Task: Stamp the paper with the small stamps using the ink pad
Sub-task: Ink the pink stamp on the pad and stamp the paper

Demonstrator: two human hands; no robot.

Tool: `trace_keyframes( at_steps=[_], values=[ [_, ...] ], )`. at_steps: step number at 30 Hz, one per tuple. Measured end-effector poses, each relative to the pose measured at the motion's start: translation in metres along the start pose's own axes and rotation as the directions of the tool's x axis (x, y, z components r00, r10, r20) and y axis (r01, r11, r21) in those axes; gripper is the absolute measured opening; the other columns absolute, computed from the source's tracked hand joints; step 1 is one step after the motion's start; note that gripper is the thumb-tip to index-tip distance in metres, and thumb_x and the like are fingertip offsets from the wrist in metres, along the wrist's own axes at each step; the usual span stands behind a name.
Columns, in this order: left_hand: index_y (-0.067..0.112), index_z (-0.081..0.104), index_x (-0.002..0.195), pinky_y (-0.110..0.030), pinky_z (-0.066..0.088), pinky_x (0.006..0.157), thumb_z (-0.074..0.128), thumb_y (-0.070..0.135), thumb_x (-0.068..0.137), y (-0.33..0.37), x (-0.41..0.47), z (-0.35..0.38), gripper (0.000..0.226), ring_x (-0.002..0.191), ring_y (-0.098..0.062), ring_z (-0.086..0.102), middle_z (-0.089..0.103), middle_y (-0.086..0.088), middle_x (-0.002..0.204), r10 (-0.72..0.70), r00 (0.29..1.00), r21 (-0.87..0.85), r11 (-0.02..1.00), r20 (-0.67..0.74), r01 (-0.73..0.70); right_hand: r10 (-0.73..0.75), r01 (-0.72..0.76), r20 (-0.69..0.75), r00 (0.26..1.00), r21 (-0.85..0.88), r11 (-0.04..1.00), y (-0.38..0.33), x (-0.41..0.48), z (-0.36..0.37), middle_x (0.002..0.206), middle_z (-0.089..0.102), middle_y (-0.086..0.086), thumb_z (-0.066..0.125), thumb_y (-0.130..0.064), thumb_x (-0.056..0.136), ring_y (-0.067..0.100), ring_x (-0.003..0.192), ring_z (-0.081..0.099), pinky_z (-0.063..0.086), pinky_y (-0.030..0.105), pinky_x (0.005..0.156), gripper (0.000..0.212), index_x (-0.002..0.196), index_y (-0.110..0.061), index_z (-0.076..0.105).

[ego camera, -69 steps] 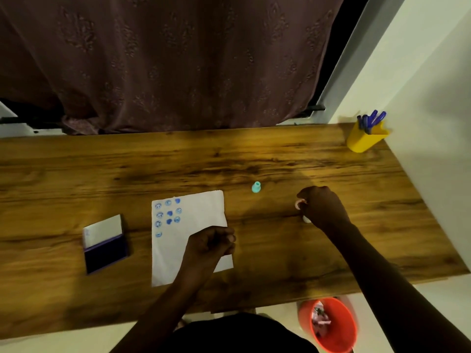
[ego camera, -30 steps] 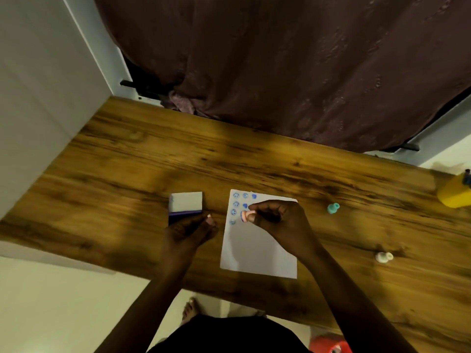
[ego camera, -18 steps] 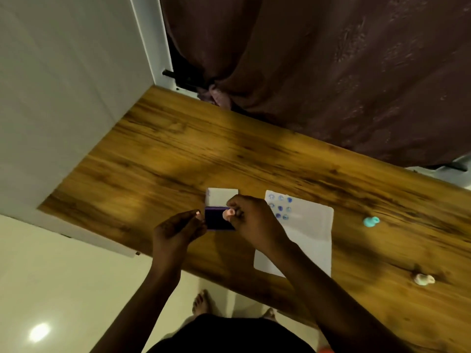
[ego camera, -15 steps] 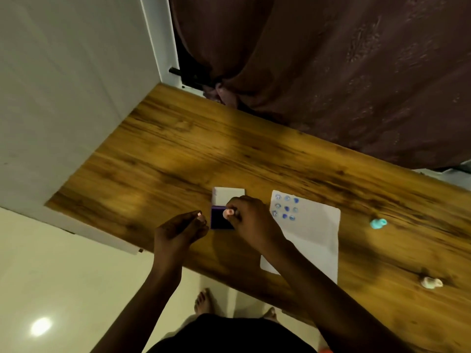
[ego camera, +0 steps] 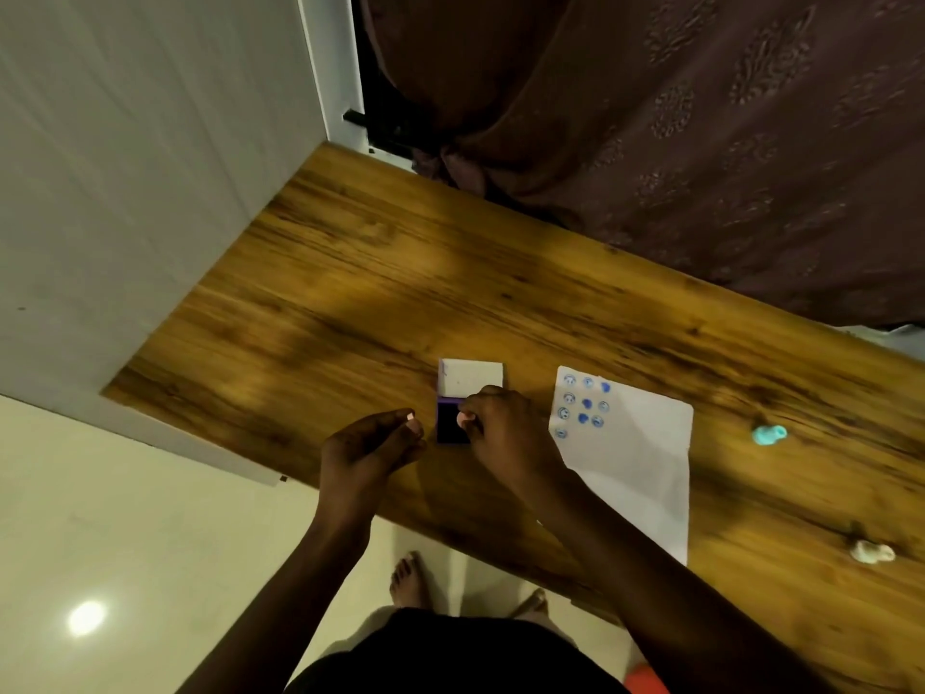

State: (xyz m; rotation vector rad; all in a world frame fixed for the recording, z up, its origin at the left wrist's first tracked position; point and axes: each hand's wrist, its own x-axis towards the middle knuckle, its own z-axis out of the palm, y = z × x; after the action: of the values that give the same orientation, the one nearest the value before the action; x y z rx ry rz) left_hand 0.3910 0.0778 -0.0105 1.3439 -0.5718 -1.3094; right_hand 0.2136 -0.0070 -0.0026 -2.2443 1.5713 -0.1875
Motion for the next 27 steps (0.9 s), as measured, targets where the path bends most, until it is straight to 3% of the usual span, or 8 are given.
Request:
trace_keyframes(
  at_steps=[6,11,14,17,20,24,27],
  values=[
    [0.016,0.083,0.106,-0.042,0.063,0.089,0.079,0.020,0.092,0.000,-0.001,0.004,0.015,0.099,-0.031,0.079,0.083,-0.012,0.101,0.018,0.999,0.011,1.000,0.030,-0.018,0.018,-0.018,0.011,1.000,0.000,1.000,-0.004,0.002,-0.003,0.127,0.070,0.007,0.071,-0.020,0.095,0.025,0.123,0.065,0.054,0.033,0.098,0.030,0.124,-0.018,0.071],
    [0.016,0.082,0.107,-0.032,0.064,0.081,0.078,0.019,0.093,0.000,0.000,0.010,0.016,0.098,-0.029,0.080,0.083,-0.011,0.102,0.045,0.997,0.024,0.999,0.067,-0.047,-0.027,0.027,0.022,0.999,-0.009,1.000,-0.004,0.002,-0.010,0.121,0.071,0.009,0.068,-0.018,0.096,0.026,0.115,0.067,0.059,0.035,0.092,0.022,0.118,-0.016,0.071],
    [0.016,0.082,0.109,-0.035,0.064,0.083,0.077,0.020,0.093,-0.001,0.002,0.014,0.017,0.100,-0.029,0.079,0.083,-0.011,0.105,0.046,0.995,0.038,0.998,0.088,-0.049,-0.014,0.015,-0.005,1.000,0.086,0.996,-0.001,0.000,-0.022,0.112,0.074,0.007,0.069,-0.019,0.094,0.022,0.105,0.070,0.060,0.034,0.085,0.018,0.111,-0.016,0.074],
    [0.014,0.080,0.114,-0.037,0.064,0.086,0.075,0.020,0.095,-0.002,0.003,0.018,0.020,0.104,-0.028,0.078,0.082,-0.011,0.110,0.049,0.991,0.043,0.998,0.127,-0.055,0.097,-0.065,-0.112,0.989,0.263,0.963,0.016,-0.009,-0.045,0.100,0.078,-0.001,0.076,-0.027,0.089,0.011,0.090,0.071,0.058,0.023,0.074,0.016,0.104,-0.020,0.077],
    [0.014,0.078,0.117,-0.032,0.065,0.083,0.075,0.019,0.095,-0.005,0.002,0.022,0.023,0.105,-0.028,0.078,0.082,-0.010,0.113,0.056,0.986,0.035,0.997,0.159,-0.062,0.223,-0.170,-0.166,0.960,0.283,0.944,0.050,-0.027,-0.060,0.092,0.078,-0.002,0.081,-0.028,0.086,0.012,0.085,0.072,0.060,0.029,0.074,0.015,0.096,-0.020,0.073],
    [0.015,0.078,0.119,-0.039,0.063,0.087,0.076,0.018,0.094,-0.012,0.002,0.029,0.025,0.107,-0.030,0.078,0.081,-0.010,0.115,0.016,0.986,0.038,0.999,0.164,-0.022,0.381,-0.350,-0.150,0.912,0.195,0.916,0.093,-0.055,-0.058,0.124,0.075,0.005,0.079,-0.025,0.089,0.022,0.114,0.072,0.054,0.023,0.083,0.025,0.111,-0.015,0.074],
    [0.014,0.077,0.120,-0.045,0.061,0.091,0.077,0.018,0.093,-0.016,0.001,0.033,0.027,0.106,-0.030,0.078,0.081,-0.010,0.115,-0.004,0.988,0.047,0.999,0.157,-0.003,0.415,-0.393,-0.115,0.903,0.172,0.903,0.105,-0.067,-0.049,0.136,0.068,0.006,0.079,-0.024,0.089,0.025,0.122,0.068,0.058,0.031,0.089,0.034,0.120,-0.013,0.072]
  ],
)
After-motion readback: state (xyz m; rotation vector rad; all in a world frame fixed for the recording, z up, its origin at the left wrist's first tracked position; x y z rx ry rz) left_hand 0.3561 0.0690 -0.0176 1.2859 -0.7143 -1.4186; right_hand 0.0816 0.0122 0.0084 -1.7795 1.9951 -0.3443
